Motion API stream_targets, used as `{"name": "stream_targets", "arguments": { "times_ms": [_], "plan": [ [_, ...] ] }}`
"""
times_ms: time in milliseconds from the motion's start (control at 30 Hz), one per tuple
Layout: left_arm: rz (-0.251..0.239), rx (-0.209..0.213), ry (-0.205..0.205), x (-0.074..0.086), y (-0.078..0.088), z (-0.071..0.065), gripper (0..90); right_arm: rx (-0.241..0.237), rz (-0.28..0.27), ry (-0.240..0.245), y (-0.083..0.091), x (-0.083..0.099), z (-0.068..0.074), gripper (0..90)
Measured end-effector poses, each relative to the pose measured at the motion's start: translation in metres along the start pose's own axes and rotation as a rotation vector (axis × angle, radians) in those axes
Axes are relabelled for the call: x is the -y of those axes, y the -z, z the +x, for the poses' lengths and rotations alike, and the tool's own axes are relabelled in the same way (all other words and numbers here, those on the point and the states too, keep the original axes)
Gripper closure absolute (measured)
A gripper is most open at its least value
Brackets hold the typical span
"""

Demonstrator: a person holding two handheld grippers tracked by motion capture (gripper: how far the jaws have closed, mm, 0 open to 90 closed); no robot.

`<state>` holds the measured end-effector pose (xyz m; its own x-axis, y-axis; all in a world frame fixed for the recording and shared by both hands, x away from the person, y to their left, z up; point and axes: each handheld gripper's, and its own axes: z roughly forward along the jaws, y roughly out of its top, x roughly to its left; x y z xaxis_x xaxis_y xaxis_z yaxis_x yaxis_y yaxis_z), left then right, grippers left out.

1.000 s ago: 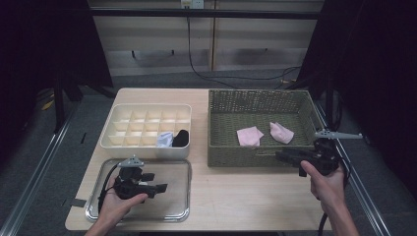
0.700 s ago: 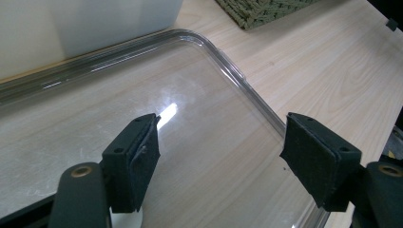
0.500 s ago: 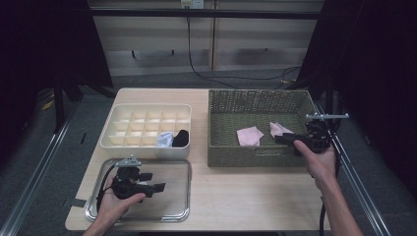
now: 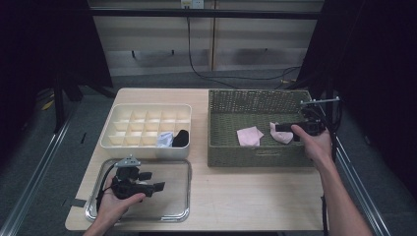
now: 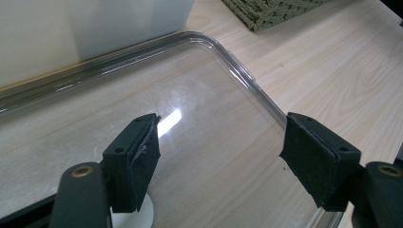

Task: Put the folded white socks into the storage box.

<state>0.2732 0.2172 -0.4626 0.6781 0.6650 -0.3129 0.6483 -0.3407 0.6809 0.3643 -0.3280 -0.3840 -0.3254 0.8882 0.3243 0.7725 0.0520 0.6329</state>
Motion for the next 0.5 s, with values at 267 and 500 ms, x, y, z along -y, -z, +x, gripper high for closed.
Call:
{"name": "stream_targets", "arguments": {
  "times_ms": [267,500],
  "plan": [
    [-0.013,0.018,0.006,0.001,0.002,0.002,28.3,-0.005,0.058,-0.036,-0.024,-0.016,-0.009,53.0],
    [-0.024,0.025,0.027,0.002,0.006,0.005,27.9,0.035,0.096,-0.050,-0.031,-0.028,-0.020,52.7]
  ]
}}
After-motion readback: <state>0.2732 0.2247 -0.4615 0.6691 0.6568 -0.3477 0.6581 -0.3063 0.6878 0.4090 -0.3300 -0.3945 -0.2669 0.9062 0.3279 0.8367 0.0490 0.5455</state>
